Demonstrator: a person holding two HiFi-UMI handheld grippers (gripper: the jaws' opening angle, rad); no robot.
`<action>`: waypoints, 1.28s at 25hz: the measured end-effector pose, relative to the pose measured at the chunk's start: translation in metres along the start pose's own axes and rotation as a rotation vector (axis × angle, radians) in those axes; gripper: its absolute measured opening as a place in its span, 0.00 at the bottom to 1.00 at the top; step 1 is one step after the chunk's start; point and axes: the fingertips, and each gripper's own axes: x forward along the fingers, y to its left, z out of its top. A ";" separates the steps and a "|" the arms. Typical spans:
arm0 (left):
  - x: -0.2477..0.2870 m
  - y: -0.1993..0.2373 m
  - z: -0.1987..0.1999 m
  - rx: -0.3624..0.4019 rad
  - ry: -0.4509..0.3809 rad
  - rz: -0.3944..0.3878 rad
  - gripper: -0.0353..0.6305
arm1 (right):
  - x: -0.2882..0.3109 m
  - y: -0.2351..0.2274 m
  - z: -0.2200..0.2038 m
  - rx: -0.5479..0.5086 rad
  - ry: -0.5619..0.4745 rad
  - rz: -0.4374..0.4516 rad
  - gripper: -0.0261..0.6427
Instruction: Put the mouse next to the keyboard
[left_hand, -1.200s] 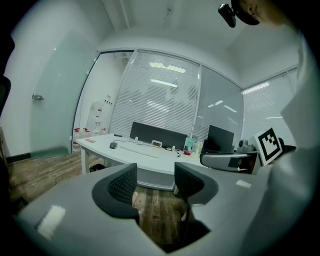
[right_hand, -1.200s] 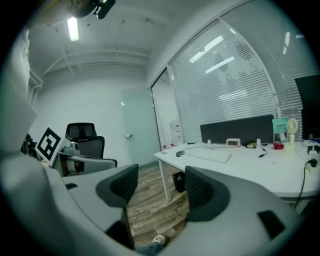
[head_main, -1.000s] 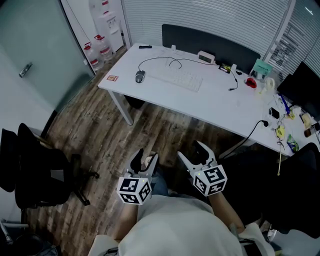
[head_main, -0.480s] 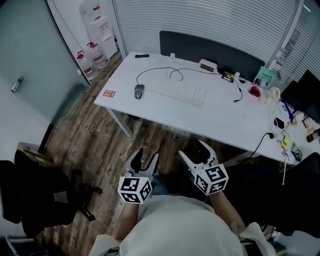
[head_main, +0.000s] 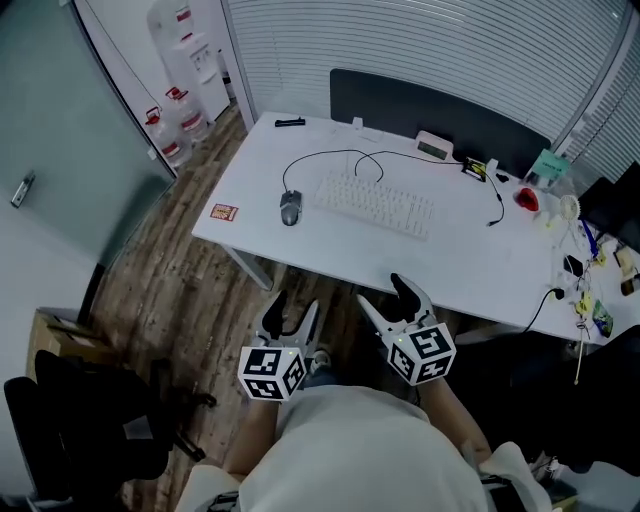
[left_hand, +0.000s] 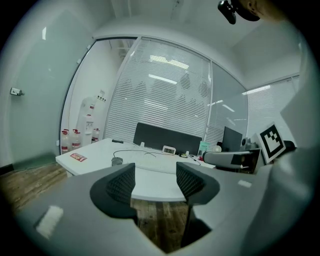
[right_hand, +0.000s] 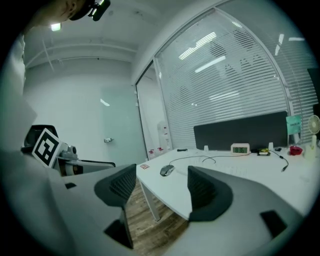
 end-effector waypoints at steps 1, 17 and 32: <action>0.005 0.007 0.003 0.001 0.003 -0.004 0.42 | 0.011 0.000 0.001 -0.003 0.006 -0.002 0.50; 0.056 0.117 0.025 -0.031 0.041 0.020 0.42 | 0.181 0.001 -0.019 -0.036 0.144 0.006 0.52; 0.065 0.183 0.020 -0.094 0.048 0.087 0.42 | 0.328 -0.001 -0.071 -0.075 0.308 -0.020 0.55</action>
